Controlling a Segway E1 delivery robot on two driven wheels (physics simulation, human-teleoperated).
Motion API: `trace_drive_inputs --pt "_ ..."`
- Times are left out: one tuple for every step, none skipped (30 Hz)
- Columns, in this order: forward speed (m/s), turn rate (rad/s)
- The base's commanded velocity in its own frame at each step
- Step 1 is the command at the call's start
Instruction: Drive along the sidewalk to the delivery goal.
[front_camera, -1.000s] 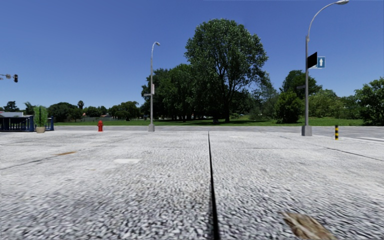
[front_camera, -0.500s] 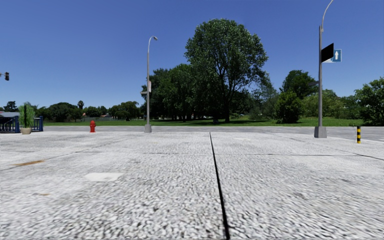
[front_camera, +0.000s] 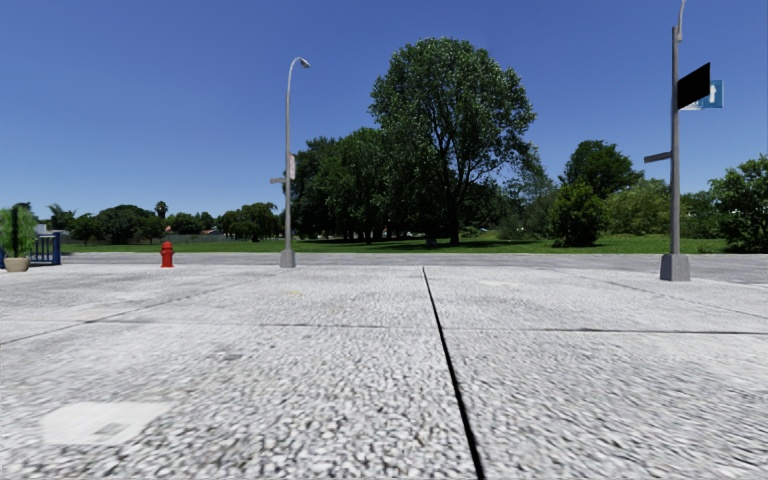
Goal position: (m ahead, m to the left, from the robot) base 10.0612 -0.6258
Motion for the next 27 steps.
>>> trace_drive_inputs --pt "2.0 -0.16" --pt "2.0 -0.17" --pt "2.0 -0.17" --pt "2.0 -0.17" --pt "2.0 -0.18" --pt "2.0 -0.18" --pt "2.0 -0.18" --pt "2.0 -0.19" --pt "2.0 -0.2" --pt "2.0 -0.2" --pt "2.0 -0.27" --pt "2.0 -0.27" --pt "2.0 -0.33" --pt "2.0 -0.34" --pt "2.0 -0.35" --pt "2.0 -0.35" --pt "2.0 -0.27" --pt "2.0 -0.27" --pt "2.0 0.0" --pt "2.0 0.0" --pt "2.0 0.0" --pt "2.0 0.0" --pt "2.0 0.0" --pt "2.0 0.0" --pt "2.0 0.0" --pt "2.0 0.0" --pt "2.0 0.0"
